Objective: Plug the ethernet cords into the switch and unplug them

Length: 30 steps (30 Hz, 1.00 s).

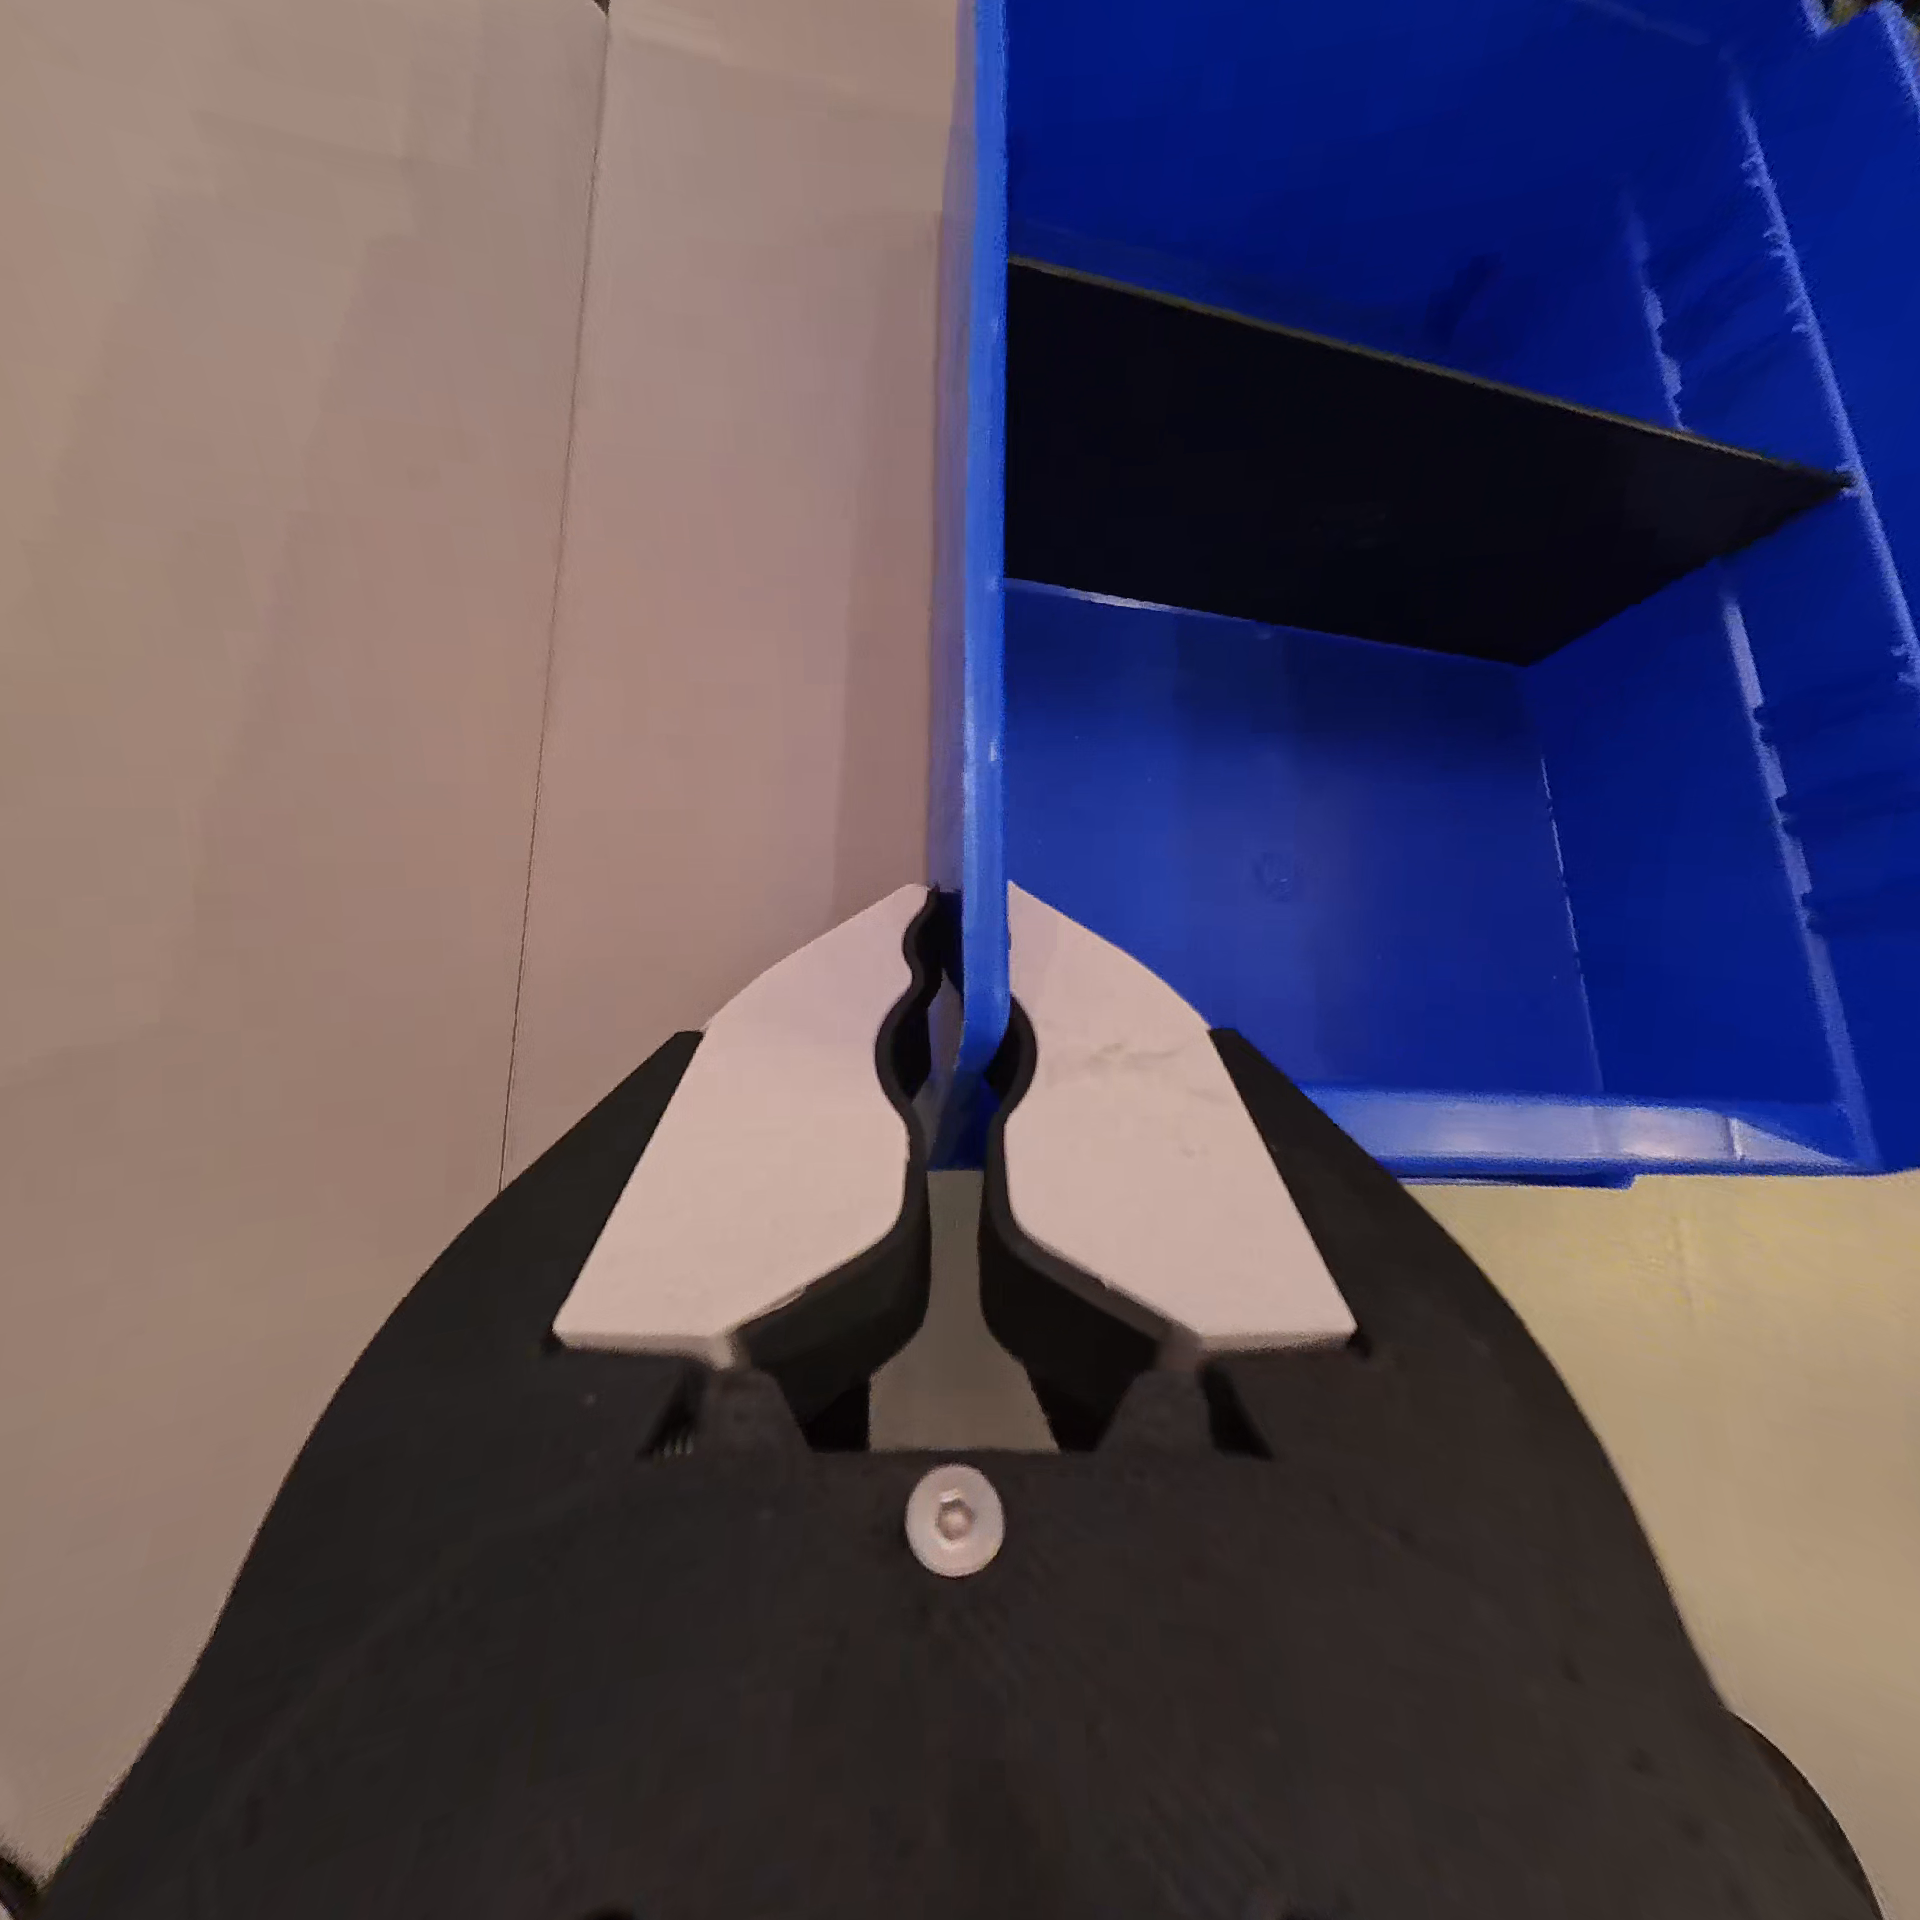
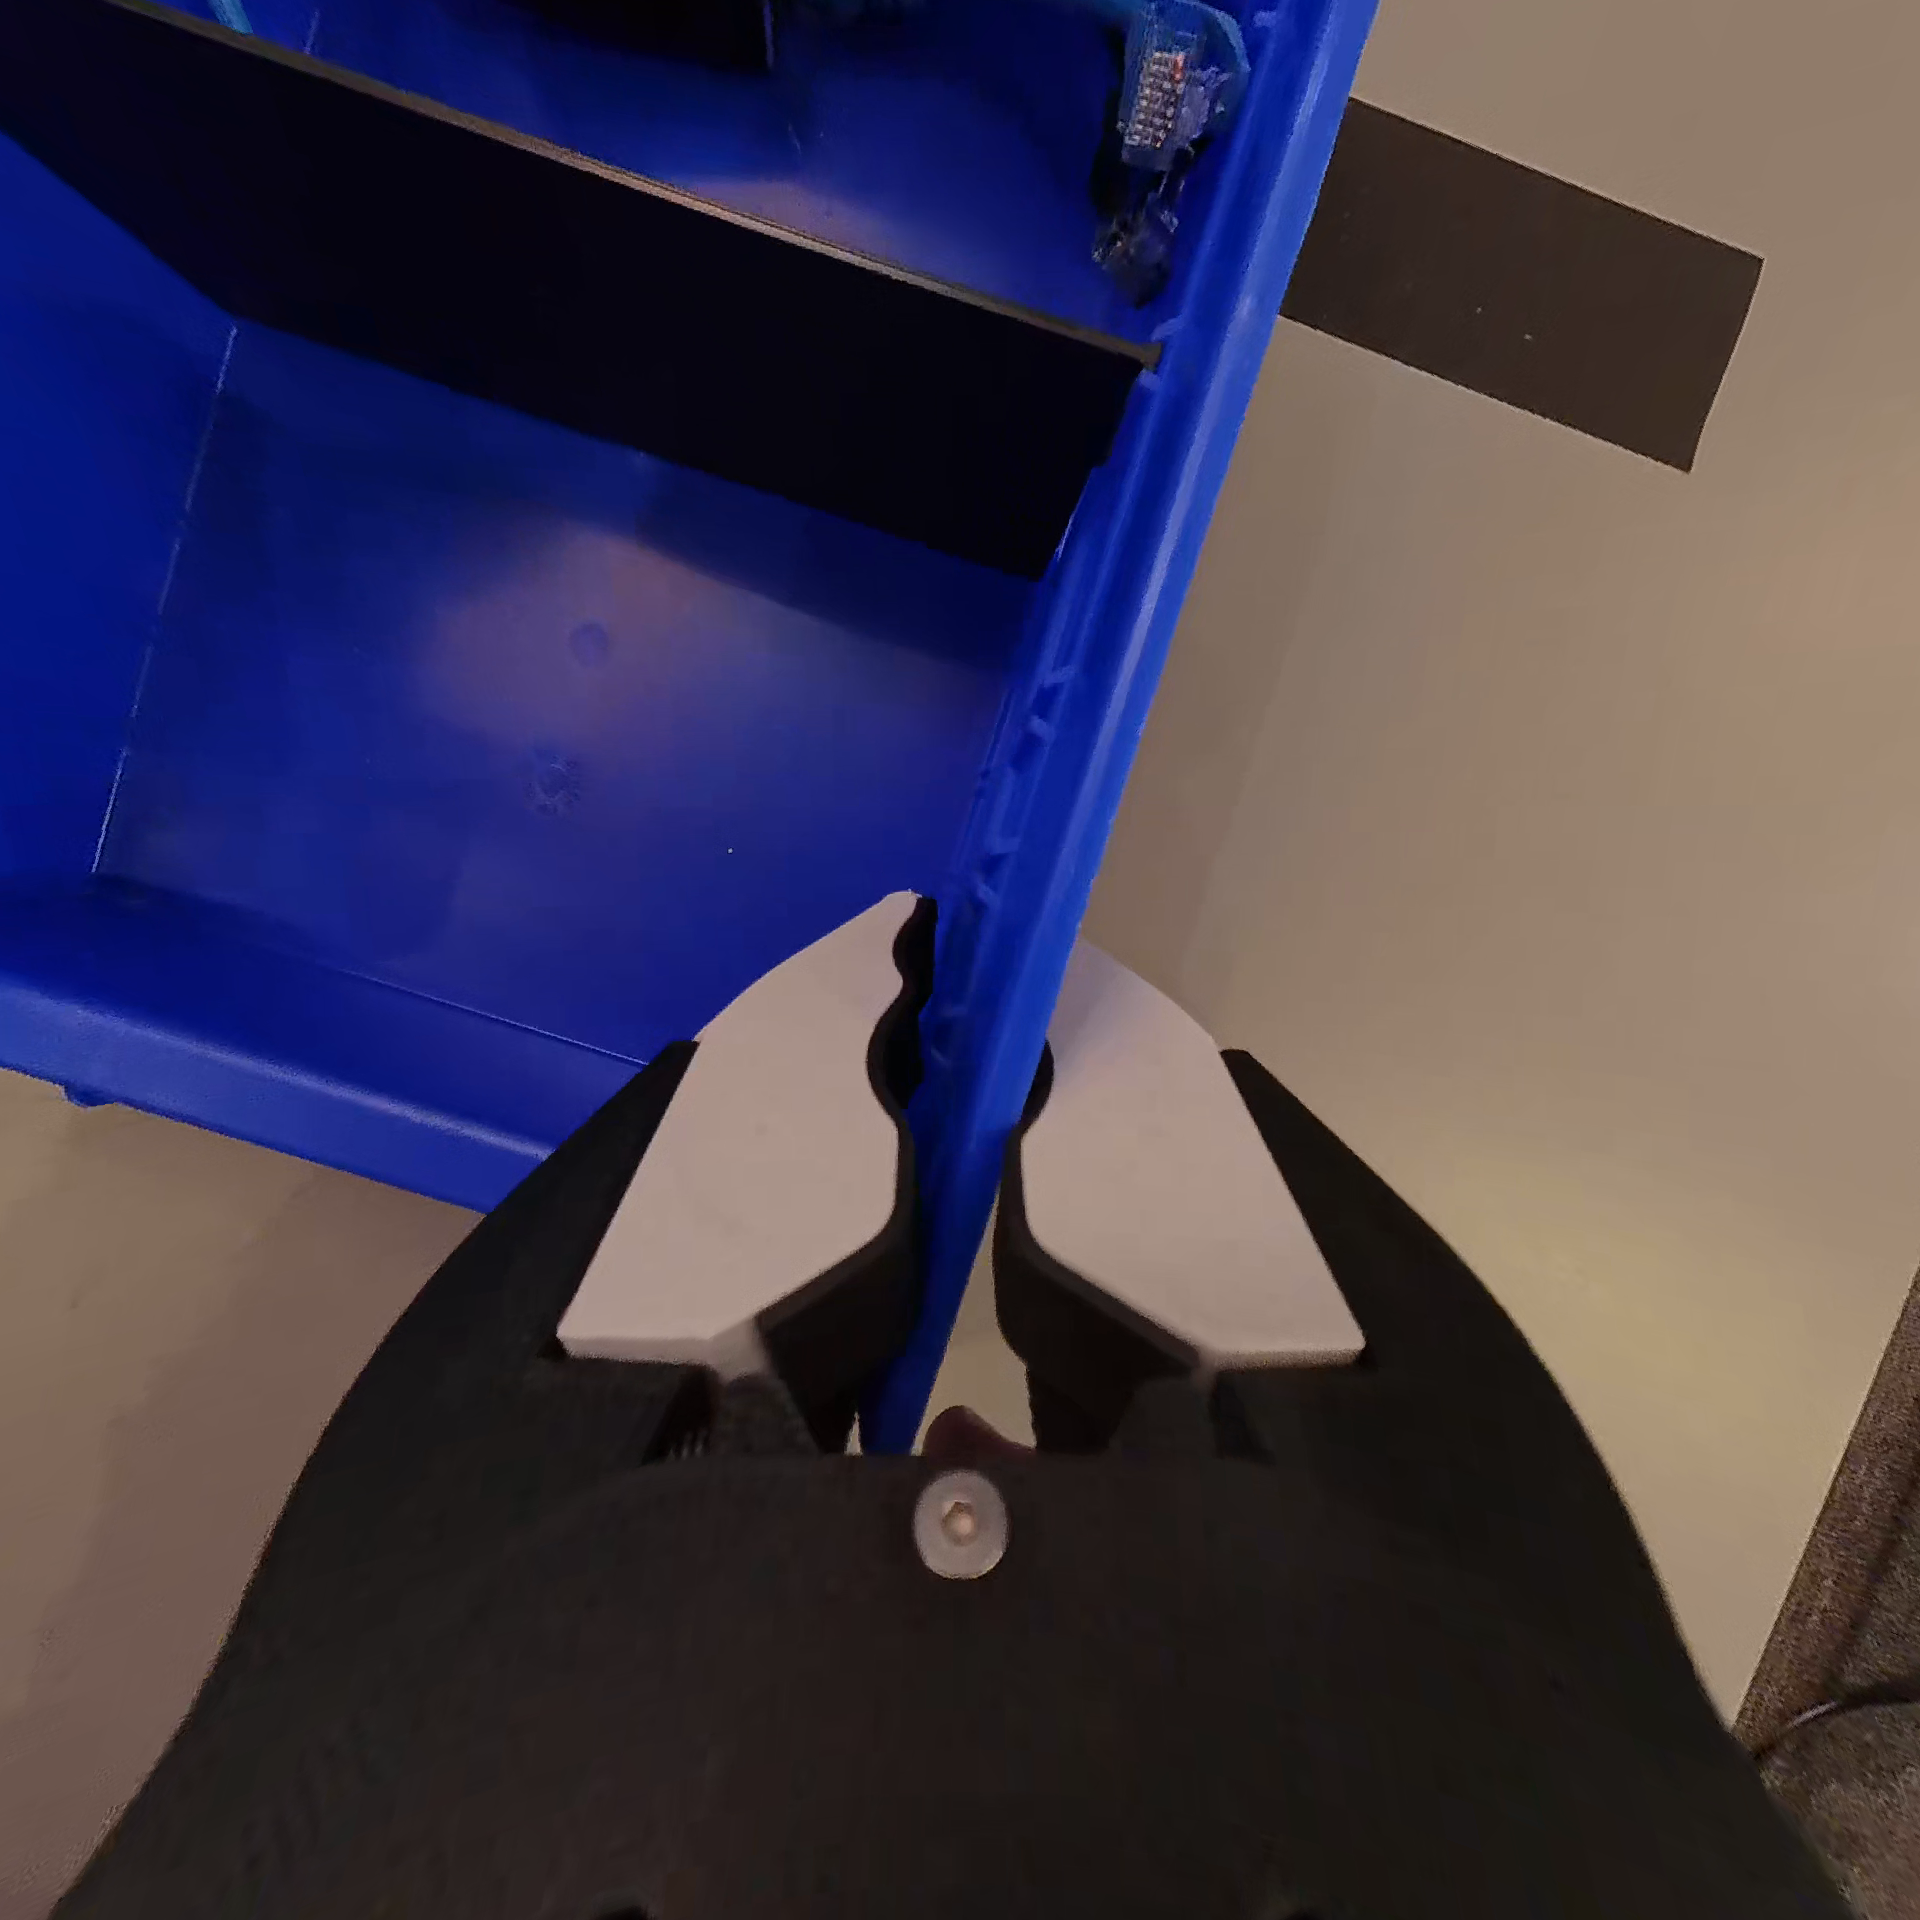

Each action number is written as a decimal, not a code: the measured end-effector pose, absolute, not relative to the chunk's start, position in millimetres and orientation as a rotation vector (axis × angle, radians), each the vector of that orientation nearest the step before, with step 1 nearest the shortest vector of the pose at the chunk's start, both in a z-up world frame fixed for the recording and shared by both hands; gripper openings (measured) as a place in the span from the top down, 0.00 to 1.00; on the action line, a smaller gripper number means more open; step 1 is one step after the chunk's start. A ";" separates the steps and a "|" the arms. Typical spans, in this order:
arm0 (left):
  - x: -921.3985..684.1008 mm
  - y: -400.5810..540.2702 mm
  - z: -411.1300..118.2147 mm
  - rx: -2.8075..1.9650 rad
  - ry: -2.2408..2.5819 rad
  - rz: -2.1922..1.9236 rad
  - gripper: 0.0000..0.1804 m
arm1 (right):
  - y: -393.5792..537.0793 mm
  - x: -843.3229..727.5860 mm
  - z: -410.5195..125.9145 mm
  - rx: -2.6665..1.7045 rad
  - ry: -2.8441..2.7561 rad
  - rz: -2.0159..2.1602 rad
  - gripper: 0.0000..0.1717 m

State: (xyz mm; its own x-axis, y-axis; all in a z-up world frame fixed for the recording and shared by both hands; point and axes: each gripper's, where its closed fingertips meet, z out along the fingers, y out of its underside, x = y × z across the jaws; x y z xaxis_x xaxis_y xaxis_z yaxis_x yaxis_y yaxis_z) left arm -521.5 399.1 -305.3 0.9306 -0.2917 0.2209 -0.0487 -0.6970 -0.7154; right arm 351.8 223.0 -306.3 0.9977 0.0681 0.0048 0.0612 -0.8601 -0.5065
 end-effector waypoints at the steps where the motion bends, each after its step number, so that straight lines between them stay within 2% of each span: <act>1: -520.7 398.1 -305.3 -2.318 0.245 -0.408 0.98 | 222.6 352.1 -306.6 -2.613 -0.086 0.022 0.94; 30: -508.7 340.3 -275.0 -2.339 0.299 -0.406 0.98 | 155.9 344.5 -284.2 -2.758 -0.204 0.075 0.95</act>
State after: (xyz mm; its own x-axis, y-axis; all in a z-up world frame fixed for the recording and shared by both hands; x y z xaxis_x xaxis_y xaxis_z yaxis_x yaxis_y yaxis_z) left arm -508.7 340.3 -275.0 0.9232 -0.3269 0.2022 -0.0960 -0.7056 -0.7021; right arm 344.5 155.9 -284.2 0.9880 0.1521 -0.0253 0.1321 -0.9199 -0.3692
